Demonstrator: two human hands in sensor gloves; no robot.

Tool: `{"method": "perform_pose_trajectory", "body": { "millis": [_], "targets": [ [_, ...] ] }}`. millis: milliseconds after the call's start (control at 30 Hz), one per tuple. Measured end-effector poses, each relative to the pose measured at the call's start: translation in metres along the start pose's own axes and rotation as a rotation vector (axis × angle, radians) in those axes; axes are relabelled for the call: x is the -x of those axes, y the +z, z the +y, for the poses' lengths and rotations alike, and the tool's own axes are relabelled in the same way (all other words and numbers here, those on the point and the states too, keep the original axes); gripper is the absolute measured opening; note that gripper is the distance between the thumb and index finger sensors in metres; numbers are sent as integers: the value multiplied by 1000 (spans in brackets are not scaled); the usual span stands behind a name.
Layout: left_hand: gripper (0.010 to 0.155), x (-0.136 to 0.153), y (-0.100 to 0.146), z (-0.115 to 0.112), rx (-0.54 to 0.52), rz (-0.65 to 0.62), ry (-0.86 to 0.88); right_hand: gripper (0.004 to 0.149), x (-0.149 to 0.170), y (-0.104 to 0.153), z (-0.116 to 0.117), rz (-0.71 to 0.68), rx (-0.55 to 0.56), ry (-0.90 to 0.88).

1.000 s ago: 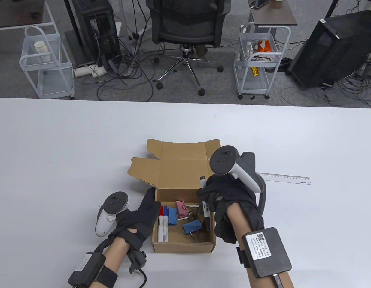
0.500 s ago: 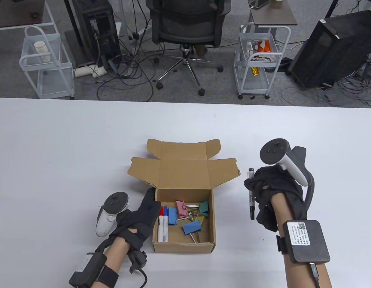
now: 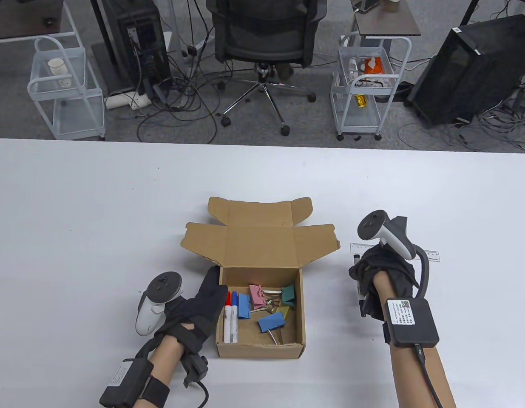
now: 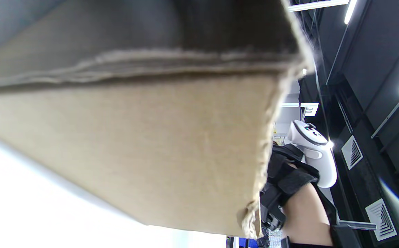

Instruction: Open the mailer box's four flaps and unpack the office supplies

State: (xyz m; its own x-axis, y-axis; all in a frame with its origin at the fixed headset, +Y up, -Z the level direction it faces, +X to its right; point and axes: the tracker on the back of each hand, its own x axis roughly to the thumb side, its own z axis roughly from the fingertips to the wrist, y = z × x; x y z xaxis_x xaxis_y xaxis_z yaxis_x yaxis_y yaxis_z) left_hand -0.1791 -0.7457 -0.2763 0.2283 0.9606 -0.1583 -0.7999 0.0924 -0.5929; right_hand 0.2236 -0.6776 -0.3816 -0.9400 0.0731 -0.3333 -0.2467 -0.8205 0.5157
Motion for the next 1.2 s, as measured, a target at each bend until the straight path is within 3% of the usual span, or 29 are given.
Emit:
{"method": "perform_pose_trajectory", "body": {
  "millis": [400, 933, 1200],
  "targets": [
    [84, 0, 0, 0, 3, 0, 2, 51, -4, -29, 10, 42, 4, 72],
    [84, 0, 0, 0, -1, 1, 0, 52, -7, -24, 14, 67, 98, 112],
    [84, 0, 0, 0, -1, 1, 0, 55, -3, -6, 1, 39, 152, 66]
  ]
}}
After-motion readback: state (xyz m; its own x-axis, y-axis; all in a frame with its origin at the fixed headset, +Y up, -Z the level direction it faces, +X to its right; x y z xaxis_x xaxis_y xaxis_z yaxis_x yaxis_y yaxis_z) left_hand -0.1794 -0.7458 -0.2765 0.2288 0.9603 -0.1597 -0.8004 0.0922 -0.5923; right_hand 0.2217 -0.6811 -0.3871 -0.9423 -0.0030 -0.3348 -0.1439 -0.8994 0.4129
